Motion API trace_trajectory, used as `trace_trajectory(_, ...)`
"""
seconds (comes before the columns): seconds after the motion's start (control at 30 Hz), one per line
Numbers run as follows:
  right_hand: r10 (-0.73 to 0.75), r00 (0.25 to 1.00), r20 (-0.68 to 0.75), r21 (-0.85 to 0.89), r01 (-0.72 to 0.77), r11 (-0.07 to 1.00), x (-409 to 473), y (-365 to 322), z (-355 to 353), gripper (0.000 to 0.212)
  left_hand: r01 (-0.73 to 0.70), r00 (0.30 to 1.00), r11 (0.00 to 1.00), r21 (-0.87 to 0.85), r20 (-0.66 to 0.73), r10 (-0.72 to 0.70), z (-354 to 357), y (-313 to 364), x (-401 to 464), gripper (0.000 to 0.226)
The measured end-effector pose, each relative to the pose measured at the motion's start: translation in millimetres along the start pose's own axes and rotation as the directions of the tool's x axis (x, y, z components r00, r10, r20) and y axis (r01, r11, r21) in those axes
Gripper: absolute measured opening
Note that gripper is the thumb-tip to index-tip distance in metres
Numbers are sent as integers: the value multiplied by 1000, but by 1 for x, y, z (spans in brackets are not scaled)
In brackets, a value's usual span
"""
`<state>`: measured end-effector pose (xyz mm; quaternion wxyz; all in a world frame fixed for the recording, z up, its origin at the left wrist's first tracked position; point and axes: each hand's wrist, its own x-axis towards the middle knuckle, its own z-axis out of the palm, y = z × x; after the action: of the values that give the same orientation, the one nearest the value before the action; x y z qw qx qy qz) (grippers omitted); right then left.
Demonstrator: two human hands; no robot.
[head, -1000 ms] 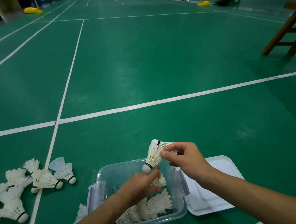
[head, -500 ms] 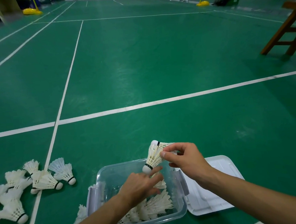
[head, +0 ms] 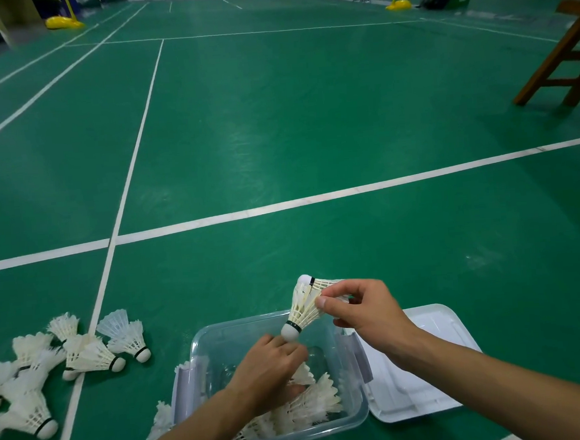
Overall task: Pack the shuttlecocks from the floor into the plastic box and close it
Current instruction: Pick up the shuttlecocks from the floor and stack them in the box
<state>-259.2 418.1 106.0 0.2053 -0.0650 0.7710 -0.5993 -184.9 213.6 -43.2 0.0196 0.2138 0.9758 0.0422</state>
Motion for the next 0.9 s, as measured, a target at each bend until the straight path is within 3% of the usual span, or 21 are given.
trace_trajectory(0.3, 3, 1000, -10, -9, -3, 1000, 1, 4, -1, 4, 260, 965, 889, -377, 78, -249, -21, -7, -14, 36)
trace_trajectory(0.77, 18, 999, -28, -80, -20, 997, 2, 20, -2, 4, 273, 960, 899, -342, 163, -230, -30, -5, -12, 53)
trace_trajectory(0.9, 11, 999, -38, -96, -15, 995, 2, 26, 1, 6, 310, 951, 874, -374, 118, -287, -28, 0, -10, 41)
